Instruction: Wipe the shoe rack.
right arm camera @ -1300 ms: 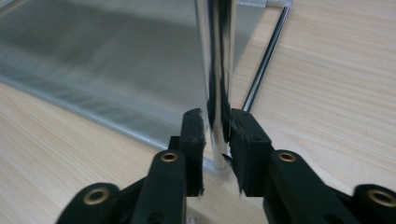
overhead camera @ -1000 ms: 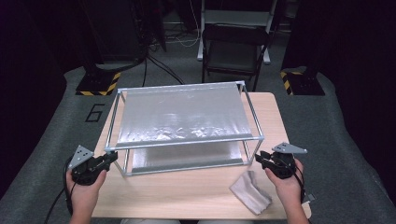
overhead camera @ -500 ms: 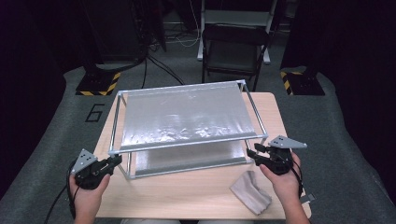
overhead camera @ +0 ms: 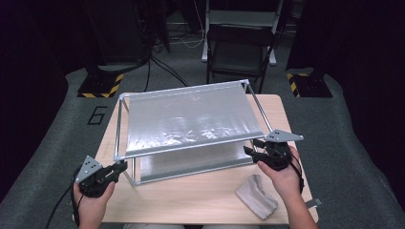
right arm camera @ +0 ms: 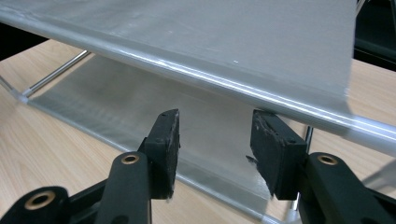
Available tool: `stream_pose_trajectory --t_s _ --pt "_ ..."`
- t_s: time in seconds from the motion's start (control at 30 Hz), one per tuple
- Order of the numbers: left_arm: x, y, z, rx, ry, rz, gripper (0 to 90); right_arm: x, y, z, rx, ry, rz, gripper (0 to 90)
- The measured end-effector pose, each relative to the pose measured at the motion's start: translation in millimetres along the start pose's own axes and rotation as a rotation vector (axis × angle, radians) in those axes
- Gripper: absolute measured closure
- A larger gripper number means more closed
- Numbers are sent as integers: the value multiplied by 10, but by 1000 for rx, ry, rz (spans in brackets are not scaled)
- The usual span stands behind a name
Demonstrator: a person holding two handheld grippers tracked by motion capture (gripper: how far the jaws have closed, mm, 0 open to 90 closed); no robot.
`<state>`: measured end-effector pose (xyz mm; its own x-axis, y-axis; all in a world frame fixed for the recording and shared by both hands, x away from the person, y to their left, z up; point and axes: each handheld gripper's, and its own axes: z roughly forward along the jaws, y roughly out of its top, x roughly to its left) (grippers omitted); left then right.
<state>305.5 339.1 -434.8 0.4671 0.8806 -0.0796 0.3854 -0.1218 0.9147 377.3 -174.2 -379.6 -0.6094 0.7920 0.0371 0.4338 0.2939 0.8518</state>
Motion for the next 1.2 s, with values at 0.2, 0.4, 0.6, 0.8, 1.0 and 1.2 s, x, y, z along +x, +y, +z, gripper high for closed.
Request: stream_pose_trajectory --t_s 0.2,0.4,0.6,0.8,1.0,1.2 --pt "-168 -18 2 7 -50 39 800 33 97 58 -11 20 -3 517" --pt "-286 -44 37 -11 -82 49 800 137 201 134 -16 53 -15 501" --pt "-417 -68 50 -16 -135 64 800 183 256 187 -23 59 -27 495" --pt "-581 -82 65 -11 -190 100 799 219 272 220 -29 66 -29 485" --pt "-729 -112 80 -19 -240 113 798 288 299 257 -34 81 -36 477" --pt "-881 -116 114 -10 -289 132 798 333 310 288 -30 89 -39 469"
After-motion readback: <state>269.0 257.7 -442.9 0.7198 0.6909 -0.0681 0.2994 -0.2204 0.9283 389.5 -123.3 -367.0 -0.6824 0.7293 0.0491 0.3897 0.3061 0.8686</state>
